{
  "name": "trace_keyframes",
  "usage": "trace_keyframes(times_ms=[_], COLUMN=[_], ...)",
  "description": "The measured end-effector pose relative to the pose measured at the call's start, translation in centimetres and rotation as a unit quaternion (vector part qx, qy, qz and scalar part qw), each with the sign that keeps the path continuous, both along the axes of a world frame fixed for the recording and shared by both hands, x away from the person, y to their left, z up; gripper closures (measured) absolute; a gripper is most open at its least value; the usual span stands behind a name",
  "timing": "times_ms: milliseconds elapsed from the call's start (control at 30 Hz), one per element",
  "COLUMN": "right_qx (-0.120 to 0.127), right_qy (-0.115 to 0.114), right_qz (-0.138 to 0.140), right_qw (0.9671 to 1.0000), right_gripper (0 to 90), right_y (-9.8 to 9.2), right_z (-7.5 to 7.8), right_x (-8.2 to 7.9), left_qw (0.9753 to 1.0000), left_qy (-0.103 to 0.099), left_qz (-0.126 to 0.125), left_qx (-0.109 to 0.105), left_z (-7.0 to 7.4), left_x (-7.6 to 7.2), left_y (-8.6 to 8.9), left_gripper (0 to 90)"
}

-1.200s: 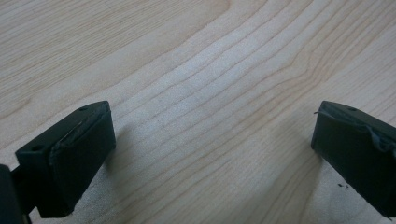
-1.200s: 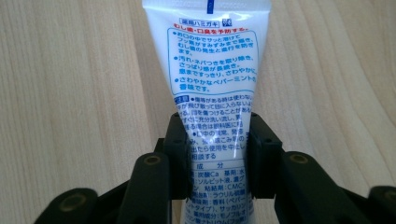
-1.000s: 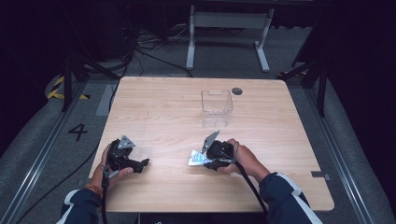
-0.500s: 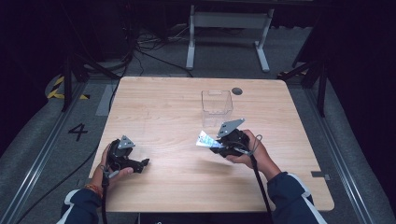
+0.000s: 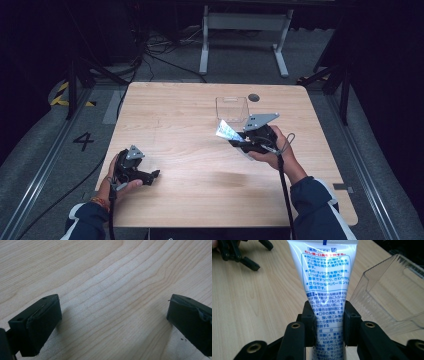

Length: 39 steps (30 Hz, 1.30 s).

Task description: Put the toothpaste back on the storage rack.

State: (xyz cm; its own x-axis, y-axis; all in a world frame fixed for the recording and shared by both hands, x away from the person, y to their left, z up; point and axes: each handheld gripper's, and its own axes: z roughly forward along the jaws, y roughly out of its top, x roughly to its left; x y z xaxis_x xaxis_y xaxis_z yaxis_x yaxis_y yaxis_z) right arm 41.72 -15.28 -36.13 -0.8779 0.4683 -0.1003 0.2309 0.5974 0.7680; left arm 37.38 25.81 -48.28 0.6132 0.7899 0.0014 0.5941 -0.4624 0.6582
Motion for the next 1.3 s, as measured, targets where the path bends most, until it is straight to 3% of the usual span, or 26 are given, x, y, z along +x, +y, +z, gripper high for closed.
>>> trace_keyframes(times_ms=[367, 733, 900, 1300], right_qx=[0.039, 0.073, 0.082, 0.098], right_qy=[-0.027, -0.049, -0.055, -0.058], right_qz=[-0.021, -0.044, -0.054, -0.064], right_qw=[0.9987, 0.9951, 0.9936, 0.9914], right_gripper=[69.4, 69.5, 69.5, 69.5], right_y=[-0.5, -0.7, -0.7, -0.1], right_z=[2.4, 3.8, 4.1, 3.7], right_x=[1.9, 4.3, 5.3, 8.3], left_qw=[1.0, 1.0, 0.9999, 0.9999], left_qy=[0.0, -0.001, 0.005, -0.003], left_qz=[0.0, 0.0, 0.009, 0.015], left_qx=[0.0, -0.001, -0.005, -0.002], left_z=[0.0, 0.0, 0.0, 0.0], left_x=[0.0, 0.0, -0.2, -1.4], left_y=[0.0, 0.0, -0.1, -0.2], left_gripper=[0.2, 0.2, 0.2, 0.3])
